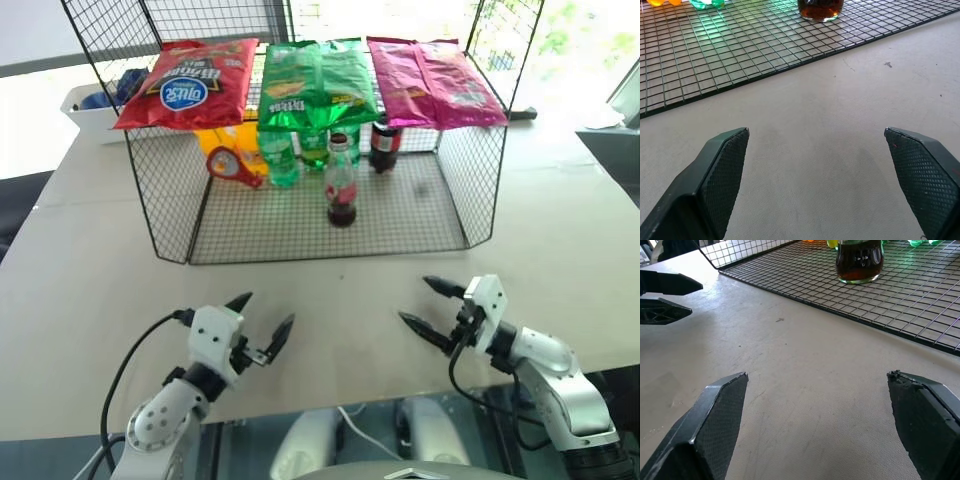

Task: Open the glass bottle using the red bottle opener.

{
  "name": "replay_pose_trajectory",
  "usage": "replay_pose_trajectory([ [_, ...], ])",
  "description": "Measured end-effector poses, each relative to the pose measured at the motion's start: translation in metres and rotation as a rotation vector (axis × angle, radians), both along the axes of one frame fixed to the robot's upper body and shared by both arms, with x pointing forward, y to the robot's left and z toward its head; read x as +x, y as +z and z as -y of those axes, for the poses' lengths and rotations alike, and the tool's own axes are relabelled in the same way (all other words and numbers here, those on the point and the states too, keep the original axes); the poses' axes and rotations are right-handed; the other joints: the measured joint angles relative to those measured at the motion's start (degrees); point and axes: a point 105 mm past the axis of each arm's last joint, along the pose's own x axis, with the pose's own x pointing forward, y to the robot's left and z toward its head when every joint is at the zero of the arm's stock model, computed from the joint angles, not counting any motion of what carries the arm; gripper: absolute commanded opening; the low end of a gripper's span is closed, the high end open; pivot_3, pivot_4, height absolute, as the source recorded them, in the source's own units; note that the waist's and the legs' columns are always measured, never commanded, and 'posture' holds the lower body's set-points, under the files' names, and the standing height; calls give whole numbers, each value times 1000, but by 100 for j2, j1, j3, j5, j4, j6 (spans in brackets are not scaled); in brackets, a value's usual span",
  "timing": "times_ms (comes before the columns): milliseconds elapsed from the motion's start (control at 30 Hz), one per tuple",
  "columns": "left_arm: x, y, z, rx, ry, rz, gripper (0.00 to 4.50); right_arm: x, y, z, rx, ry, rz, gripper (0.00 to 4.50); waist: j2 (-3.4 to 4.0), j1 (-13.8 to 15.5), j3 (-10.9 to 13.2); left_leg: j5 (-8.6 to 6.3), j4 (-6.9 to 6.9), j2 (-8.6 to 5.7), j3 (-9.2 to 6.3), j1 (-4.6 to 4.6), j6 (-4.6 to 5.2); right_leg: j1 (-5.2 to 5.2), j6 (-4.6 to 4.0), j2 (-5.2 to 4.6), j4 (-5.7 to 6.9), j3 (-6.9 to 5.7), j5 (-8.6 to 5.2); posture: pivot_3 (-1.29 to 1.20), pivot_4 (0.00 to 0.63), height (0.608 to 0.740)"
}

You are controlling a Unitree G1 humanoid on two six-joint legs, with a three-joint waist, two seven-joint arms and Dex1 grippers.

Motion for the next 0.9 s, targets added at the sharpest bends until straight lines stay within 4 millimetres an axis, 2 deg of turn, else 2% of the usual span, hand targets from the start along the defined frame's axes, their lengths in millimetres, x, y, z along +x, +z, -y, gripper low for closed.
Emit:
replay_pose_trajectory([
  [200, 1, 1, 2, -51, 2, -2, 4500, 3, 3, -1, -6, -7, 16, 4486, -1, 0, -1, 1, 4, 0, 2, 2, 1, 0, -1, 0, 4, 1, 1, 0, 150, 734],
  [767, 7, 1, 0, -50, 13, 5, 4500, 4, 1, -6, -22, 1, 17, 4486, -4, -3, -5, 3, 18, -2, 12, 11, 2, 2, -3, 4, 27, 11, 2, 0, 150, 734],
  [833, 12, 2, -1, -43, 27, 14, 4500, 6, 3, -10, -32, 10, 29, 4486, -3, -4, -5, 3, 21, -2, 15, 13, 2, 2, -2, 5, 31, 13, 3, 0, 150, 734],
  [900, 25, 7, -3, -36, 54, 47, 4500, 12, 13, -19, -24, 21, 59, 4486, -4, -1, -6, 9, 25, -3, 13, 13, -6, 2, -3, 7, 36, 11, 4, 0, 150, 734],
])
